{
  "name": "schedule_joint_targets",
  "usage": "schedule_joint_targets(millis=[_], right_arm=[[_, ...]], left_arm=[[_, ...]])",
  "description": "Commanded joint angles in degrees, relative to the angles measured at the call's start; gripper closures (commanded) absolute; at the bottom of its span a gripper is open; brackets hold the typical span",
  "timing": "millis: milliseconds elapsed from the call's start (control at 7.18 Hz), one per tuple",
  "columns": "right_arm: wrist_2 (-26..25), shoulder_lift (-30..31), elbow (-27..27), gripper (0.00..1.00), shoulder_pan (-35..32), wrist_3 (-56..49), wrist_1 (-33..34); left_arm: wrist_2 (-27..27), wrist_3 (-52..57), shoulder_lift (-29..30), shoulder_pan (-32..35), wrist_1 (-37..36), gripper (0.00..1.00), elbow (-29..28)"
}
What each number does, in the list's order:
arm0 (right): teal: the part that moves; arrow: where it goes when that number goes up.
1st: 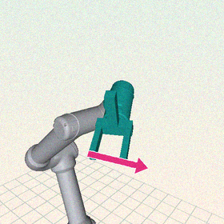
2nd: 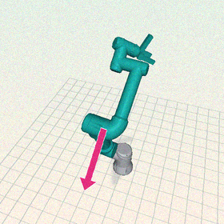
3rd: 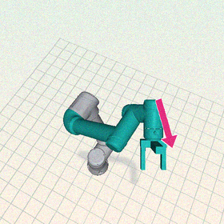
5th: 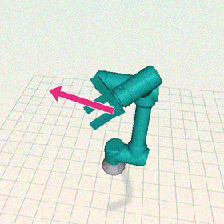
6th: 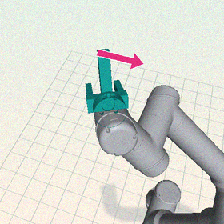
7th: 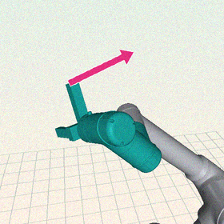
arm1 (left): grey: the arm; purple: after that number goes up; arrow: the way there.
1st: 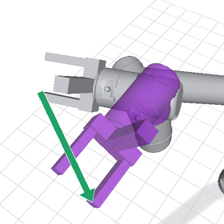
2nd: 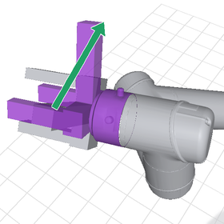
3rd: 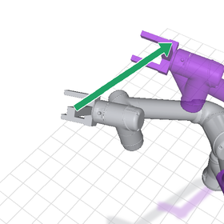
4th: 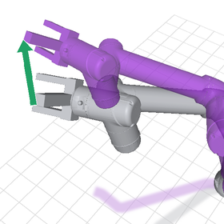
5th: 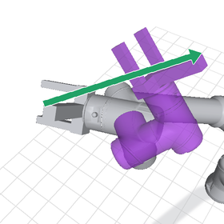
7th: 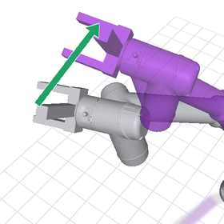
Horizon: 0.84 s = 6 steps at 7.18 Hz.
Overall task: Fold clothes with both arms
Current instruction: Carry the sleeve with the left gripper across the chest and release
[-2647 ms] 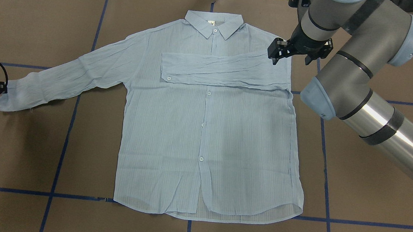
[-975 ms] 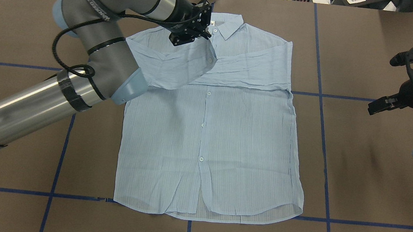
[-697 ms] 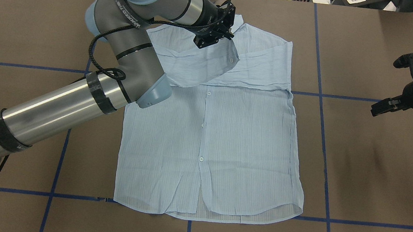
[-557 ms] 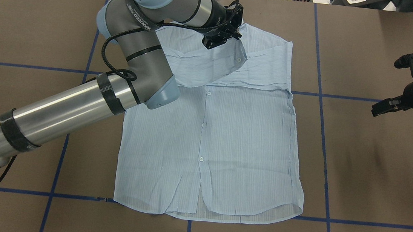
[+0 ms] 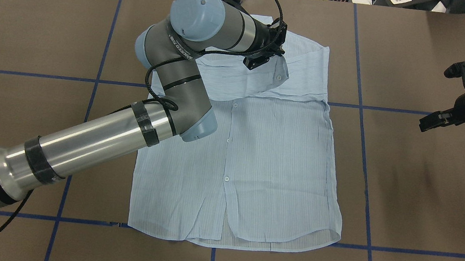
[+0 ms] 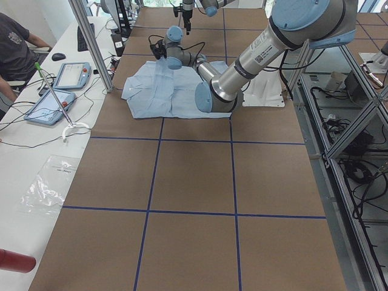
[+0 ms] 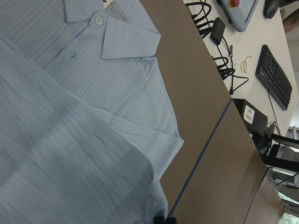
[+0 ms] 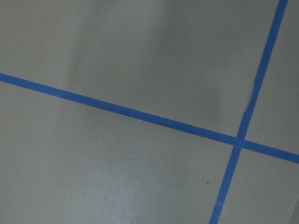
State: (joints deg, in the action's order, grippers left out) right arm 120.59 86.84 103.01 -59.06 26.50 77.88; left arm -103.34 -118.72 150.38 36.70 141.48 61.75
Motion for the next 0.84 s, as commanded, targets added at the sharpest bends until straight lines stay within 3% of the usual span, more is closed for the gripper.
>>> schedule_joint_targets(millis=[0, 139, 279, 418, 697], right_arm=[[0.00, -0.18, -0.70, 0.00, 0.09, 0.04, -0.01], [0.00, -0.62, -1.57, 0.00, 0.09, -0.04, -0.27], [0.00, -0.89, -1.76, 0.00, 0.09, 0.04, -0.28], [0.00, -1.41, -1.85, 0.00, 0.17, 0.22, -0.36], [0.08, -2.64, -2.11, 0.00, 0.18, 0.31, -0.36]], left_arm=[[5.40, -0.02, 1.41, -4.16, 3.87, 1.00, -5.74], [5.51, -0.02, 2.28, -5.14, 4.33, 1.00, -6.89], [7.17, 0.16, 3.51, -5.67, 7.46, 0.44, -8.38], [7.36, 0.24, 4.04, -5.67, 10.72, 0.00, -10.14], [7.36, 0.86, 3.70, -5.59, 10.75, 0.00, -10.07]])
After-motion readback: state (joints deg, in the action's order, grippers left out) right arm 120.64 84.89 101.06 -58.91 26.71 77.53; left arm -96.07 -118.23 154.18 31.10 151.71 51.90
